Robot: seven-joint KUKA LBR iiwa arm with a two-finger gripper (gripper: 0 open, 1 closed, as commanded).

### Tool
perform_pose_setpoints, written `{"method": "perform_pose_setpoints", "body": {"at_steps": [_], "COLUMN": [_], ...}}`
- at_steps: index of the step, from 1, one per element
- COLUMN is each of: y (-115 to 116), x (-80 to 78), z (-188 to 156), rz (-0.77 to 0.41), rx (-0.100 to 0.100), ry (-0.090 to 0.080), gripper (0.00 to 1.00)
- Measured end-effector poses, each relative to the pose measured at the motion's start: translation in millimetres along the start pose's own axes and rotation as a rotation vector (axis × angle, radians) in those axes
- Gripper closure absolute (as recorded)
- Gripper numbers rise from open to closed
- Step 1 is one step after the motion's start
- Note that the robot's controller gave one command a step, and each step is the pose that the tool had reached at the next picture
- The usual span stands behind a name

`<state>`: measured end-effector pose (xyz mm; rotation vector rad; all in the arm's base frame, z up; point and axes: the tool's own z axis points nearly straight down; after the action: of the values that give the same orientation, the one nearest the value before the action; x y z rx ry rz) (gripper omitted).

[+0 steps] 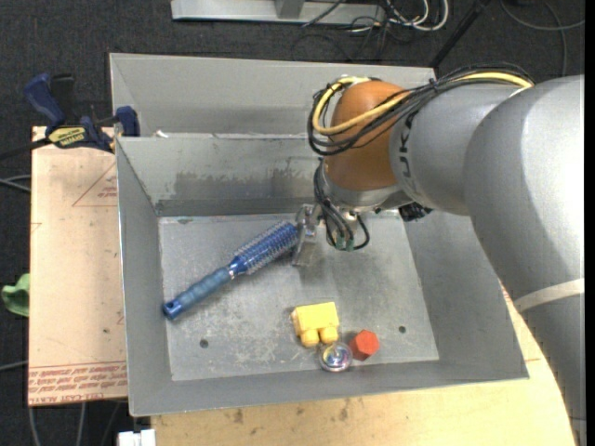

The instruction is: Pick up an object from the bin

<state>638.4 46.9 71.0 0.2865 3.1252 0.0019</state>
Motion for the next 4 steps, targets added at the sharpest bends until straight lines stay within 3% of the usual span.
{"method": "perform_pose_setpoints", "body": {"at_steps": [1, 2, 3, 4], "y": [-19, -19, -4, -2], "x": [29.2, 30.3, -13.6, 13.3], "z": [-117, -114, 5, -44], "rz": [-0.249, -0.248, -0.464, -0.899], "rx": [0.0, 0.0, -0.001, -0.001], "ry": [-0.005, 0.0, 0.004, -0.001], "gripper": [1.0, 0.0, 0.0, 0.0]}}
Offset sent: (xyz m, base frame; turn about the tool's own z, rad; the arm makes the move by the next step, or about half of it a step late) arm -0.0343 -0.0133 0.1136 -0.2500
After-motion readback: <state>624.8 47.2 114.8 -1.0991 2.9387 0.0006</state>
